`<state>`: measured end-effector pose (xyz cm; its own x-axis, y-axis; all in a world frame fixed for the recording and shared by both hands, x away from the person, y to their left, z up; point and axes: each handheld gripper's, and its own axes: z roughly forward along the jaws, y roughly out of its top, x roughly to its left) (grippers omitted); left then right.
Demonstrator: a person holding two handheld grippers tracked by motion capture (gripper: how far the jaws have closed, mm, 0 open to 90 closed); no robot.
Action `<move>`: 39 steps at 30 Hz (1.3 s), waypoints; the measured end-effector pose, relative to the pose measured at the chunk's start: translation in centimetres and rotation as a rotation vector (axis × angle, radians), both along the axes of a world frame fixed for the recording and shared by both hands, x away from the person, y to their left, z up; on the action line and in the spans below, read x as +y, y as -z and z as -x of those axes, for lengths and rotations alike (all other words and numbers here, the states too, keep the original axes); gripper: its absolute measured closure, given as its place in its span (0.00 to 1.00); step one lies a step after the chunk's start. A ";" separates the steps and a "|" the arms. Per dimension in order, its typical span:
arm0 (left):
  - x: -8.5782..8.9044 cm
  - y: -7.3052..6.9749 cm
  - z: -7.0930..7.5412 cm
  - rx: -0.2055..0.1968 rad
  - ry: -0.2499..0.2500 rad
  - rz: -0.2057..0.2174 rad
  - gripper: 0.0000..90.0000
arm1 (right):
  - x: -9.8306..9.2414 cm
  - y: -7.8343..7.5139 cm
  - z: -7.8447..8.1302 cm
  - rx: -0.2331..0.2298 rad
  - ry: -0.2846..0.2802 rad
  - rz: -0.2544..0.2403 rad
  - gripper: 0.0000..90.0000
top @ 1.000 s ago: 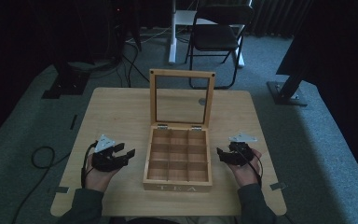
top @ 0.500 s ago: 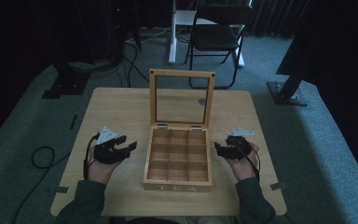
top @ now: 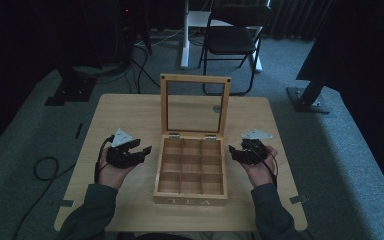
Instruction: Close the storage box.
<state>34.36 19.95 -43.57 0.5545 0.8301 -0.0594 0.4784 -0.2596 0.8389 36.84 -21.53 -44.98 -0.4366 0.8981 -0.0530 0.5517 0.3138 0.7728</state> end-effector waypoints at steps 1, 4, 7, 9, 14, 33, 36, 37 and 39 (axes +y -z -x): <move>-0.1 0.0 -0.1 -0.002 -0.001 0.003 0.51 | 0.0 -0.1 -0.1 -0.001 -0.001 -0.001 0.43; -0.2 -0.1 -0.4 0.002 -0.005 0.010 0.51 | 0.1 -0.2 -0.3 -0.003 -0.002 0.001 0.44; -0.2 -0.1 -0.8 0.002 -0.008 0.014 0.51 | 0.2 -0.3 -0.5 -0.008 0.005 -0.001 0.45; -0.2 -0.2 -1.0 0.000 -0.009 0.017 0.51 | 0.4 -0.4 -0.8 -0.010 0.009 0.000 0.46; -0.2 -0.5 -1.5 -0.002 -0.016 0.020 0.51 | 0.8 -0.5 -1.3 -0.011 0.007 -0.006 0.45; -0.4 -1.3 -3.2 0.023 -0.010 0.047 0.55 | 1.3 -1.2 -3.3 0.005 -0.039 -0.054 0.51; -0.3 -1.2 -3.5 0.029 -0.017 0.053 0.55 | 1.4 -1.3 -3.6 -0.002 -0.047 -0.066 0.55; -0.4 -1.1 -3.6 0.028 -0.021 0.055 0.55 | 1.4 -1.3 -3.7 0.000 -0.050 -0.067 0.56; -0.4 -1.1 -3.7 0.026 -0.027 0.045 0.55 | 1.5 -1.4 -3.9 0.004 -0.057 -0.068 0.59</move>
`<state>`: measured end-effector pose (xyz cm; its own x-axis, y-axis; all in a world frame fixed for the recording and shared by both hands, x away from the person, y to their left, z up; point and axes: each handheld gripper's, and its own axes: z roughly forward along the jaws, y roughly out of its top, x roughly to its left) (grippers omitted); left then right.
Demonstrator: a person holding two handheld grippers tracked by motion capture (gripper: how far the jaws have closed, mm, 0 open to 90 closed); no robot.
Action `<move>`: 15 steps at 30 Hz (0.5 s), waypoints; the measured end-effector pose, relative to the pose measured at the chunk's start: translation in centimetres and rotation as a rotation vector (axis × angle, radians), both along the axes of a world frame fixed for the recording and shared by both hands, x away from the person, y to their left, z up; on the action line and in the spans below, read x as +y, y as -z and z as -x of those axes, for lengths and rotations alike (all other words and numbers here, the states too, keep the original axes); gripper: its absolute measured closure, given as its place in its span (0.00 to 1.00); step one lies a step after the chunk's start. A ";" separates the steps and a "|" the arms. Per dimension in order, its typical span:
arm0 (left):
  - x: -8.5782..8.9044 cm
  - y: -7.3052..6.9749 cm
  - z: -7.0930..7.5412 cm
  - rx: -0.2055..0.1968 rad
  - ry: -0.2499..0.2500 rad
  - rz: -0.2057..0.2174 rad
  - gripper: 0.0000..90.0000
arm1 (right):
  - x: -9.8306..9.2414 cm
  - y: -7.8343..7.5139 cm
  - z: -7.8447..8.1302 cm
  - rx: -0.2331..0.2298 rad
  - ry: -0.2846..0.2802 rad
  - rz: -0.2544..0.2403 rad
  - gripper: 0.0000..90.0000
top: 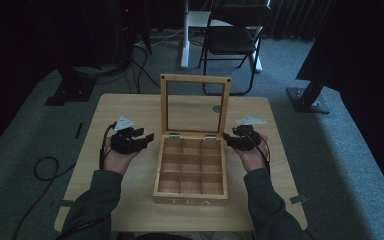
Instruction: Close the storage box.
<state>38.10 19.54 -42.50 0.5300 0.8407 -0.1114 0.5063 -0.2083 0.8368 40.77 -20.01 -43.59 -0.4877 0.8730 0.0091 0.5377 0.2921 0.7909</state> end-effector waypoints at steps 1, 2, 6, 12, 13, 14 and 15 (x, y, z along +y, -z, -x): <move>0.0 0.0 -0.1 -0.002 -0.003 -0.009 0.56 | 0.1 0.0 -0.1 0.004 -0.002 0.004 0.60; -0.1 0.1 -0.2 -0.001 -0.004 -0.011 0.56 | 0.1 0.0 -0.3 0.003 -0.002 0.009 0.61; -0.2 0.1 -0.6 0.005 -0.007 -0.004 0.55 | 0.0 0.4 -0.9 0.021 0.011 -0.001 0.61; -0.5 0.0 -1.3 0.013 -0.006 -0.009 0.54 | 0.0 0.2 -1.4 0.013 0.023 -0.018 0.56; -0.5 0.0 -1.5 0.012 -0.007 -0.010 0.54 | 0.1 0.2 -1.5 0.011 0.023 -0.017 0.55; -0.6 0.0 -1.6 0.011 -0.007 -0.011 0.54 | 0.1 0.1 -1.5 0.009 0.021 -0.017 0.54; -0.6 -0.1 -1.7 0.010 -0.005 -0.007 0.54 | 0.2 0.0 -1.6 0.006 0.019 -0.017 0.54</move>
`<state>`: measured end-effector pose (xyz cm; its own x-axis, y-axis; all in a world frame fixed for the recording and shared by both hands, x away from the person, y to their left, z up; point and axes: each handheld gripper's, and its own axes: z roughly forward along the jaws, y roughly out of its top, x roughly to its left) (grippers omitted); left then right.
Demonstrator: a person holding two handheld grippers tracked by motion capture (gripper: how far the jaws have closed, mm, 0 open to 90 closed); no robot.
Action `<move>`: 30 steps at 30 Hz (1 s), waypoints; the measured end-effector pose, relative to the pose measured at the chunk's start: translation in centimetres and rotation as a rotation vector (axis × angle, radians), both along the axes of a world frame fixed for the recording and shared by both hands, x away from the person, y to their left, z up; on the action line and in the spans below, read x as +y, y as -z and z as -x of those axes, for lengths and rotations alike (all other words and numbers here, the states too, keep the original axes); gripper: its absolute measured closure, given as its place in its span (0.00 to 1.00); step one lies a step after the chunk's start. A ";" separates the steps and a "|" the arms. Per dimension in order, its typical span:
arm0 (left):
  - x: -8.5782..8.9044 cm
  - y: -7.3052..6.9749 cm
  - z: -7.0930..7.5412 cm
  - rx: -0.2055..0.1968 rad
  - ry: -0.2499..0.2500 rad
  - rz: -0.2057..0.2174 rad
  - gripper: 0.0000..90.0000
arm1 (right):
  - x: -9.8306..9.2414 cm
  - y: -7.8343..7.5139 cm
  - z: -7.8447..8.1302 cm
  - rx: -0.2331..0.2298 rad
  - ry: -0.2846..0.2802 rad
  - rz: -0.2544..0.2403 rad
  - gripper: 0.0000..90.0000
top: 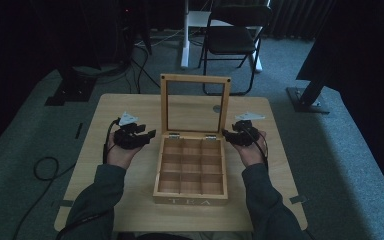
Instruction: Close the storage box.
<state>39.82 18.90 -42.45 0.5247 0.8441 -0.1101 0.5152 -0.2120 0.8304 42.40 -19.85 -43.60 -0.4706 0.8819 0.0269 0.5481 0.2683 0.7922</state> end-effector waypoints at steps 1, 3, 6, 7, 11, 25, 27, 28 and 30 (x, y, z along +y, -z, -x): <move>-0.1 0.0 -0.1 0.001 0.001 0.004 0.53 | 0.1 -0.1 -0.1 -0.003 -0.002 0.000 0.53; -0.2 0.0 -0.4 0.000 0.005 0.005 0.53 | 0.2 -0.2 -0.3 -0.010 -0.005 0.000 0.52; -0.6 -0.1 -0.9 -0.004 0.006 -0.011 0.52 | 0.4 -0.3 -0.6 -0.007 -0.004 0.001 0.50; -0.7 -0.2 -1.1 -0.004 0.007 -0.014 0.52 | 0.5 -0.4 -0.7 -0.008 -0.004 0.001 0.49; -1.1 -0.3 -1.9 -0.007 0.008 -0.009 0.50 | 0.7 -0.7 -1.1 -0.014 0.002 -0.001 0.48; -3.2 -0.1 -4.9 0.002 -0.005 -0.048 0.48 | 1.6 -1.1 -2.8 -0.011 0.005 0.004 0.45; -3.6 -0.1 -5.2 0.002 -0.002 -0.067 0.48 | 1.6 -1.1 -3.0 -0.008 0.008 -0.008 0.45; -3.8 -0.1 -5.3 0.002 -0.001 -0.075 0.48 | 1.6 -1.1 -3.1 -0.008 0.010 -0.014 0.45; -4.1 -0.2 -5.7 0.004 -0.005 -0.082 0.48 | 1.7 -1.2 -3.3 -0.008 0.009 -0.021 0.45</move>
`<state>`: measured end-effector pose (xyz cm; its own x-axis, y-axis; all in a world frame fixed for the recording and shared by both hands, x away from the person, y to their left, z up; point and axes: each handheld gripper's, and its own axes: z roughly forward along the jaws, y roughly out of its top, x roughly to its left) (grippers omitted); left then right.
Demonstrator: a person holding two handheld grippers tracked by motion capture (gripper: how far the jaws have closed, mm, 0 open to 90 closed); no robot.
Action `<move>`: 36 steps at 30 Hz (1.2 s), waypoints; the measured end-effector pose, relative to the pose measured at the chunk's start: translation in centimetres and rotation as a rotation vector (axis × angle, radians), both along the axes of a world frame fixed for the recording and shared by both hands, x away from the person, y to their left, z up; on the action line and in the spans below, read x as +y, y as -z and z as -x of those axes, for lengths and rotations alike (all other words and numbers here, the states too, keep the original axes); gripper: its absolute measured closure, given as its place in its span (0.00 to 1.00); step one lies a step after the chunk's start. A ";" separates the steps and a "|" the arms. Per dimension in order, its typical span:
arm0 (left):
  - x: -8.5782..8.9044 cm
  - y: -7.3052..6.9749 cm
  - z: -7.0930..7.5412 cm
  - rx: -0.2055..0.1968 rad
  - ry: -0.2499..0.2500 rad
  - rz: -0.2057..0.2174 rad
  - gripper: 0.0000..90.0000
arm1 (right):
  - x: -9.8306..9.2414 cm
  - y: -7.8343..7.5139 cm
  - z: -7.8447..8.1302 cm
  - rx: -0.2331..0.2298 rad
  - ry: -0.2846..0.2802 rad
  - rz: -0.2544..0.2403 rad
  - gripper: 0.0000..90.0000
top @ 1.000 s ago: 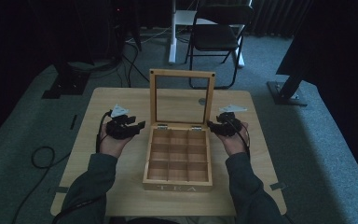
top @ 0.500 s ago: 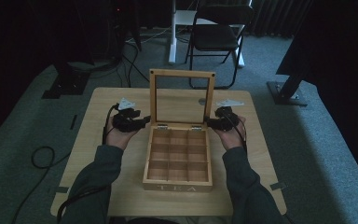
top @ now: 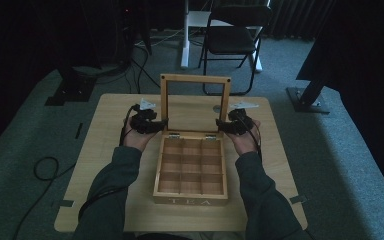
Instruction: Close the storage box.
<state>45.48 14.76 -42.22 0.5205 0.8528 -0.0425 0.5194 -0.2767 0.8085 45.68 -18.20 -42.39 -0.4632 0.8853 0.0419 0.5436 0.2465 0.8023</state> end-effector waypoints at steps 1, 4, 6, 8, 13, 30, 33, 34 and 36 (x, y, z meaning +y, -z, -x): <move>-0.1 -0.1 -0.2 0.000 -0.002 -0.001 0.48 | 0.0 -0.1 -0.1 0.002 -0.003 0.000 0.45; -0.3 -0.2 -0.7 0.001 -0.009 0.001 0.48 | 0.2 -0.2 -0.3 -0.001 -0.011 -0.010 0.46; -0.6 -0.2 -0.9 0.005 -0.006 -0.008 0.48 | 0.2 -0.1 -0.5 0.001 -0.019 -0.022 0.47; -0.9 -0.2 -1.2 0.007 -0.005 -0.008 0.48 | 0.4 0.1 -0.6 0.003 -0.026 -0.017 0.49; -1.4 -0.3 -1.6 0.004 -0.011 -0.030 0.51 | 0.7 0.2 -0.9 0.003 -0.021 -0.030 0.50; -2.0 -0.3 -1.4 -0.003 -0.007 -0.025 0.54 | 0.9 -0.3 -1.0 -0.007 -0.012 -0.026 0.52; -2.1 -0.4 -1.1 -0.007 -0.011 -0.020 0.54 | 0.9 -0.4 -0.7 -0.012 -0.008 -0.029 0.53; -2.0 -0.4 -1.0 -0.009 -0.009 -0.018 0.54 | 0.9 -0.5 -0.6 -0.012 -0.006 -0.031 0.53; -2.0 -0.4 -0.6 -0.018 -0.014 -0.008 0.55 | 0.8 -0.5 -0.3 -0.014 -0.006 -0.035 0.53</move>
<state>46.09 12.79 -41.79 0.5091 0.8603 -0.0263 0.5088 -0.2762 0.8154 45.97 -17.36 -41.85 -0.4689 0.8808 0.0667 0.5313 0.2209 0.8179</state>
